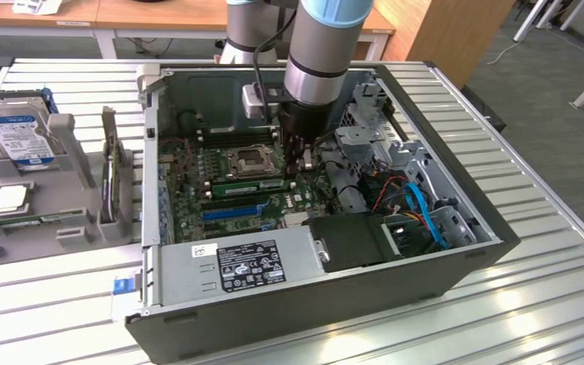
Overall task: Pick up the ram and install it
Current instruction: 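Press down the ram until it locks into place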
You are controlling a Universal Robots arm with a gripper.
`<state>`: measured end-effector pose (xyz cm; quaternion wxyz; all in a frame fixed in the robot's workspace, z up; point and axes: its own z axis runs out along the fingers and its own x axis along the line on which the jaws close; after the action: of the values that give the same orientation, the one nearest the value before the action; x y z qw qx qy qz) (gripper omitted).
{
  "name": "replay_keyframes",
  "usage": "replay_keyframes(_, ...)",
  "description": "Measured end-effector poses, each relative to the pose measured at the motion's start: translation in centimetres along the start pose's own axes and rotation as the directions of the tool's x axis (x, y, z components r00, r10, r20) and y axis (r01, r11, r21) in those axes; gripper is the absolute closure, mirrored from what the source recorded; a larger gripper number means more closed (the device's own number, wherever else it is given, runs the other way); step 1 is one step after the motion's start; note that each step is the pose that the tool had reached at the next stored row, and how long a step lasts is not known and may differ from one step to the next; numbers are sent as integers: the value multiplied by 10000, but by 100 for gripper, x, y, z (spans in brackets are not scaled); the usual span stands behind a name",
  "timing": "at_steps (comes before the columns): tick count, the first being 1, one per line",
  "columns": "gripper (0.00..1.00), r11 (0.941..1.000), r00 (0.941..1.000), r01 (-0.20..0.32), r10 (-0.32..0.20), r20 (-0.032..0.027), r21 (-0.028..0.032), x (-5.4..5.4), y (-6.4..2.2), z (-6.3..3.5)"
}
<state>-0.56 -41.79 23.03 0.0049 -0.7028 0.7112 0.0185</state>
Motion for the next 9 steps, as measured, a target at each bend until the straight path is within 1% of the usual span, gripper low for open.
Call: replay_keyframes(9, 90, 10000, 10000, 1, -1, 1, 0, 0, 0, 7)
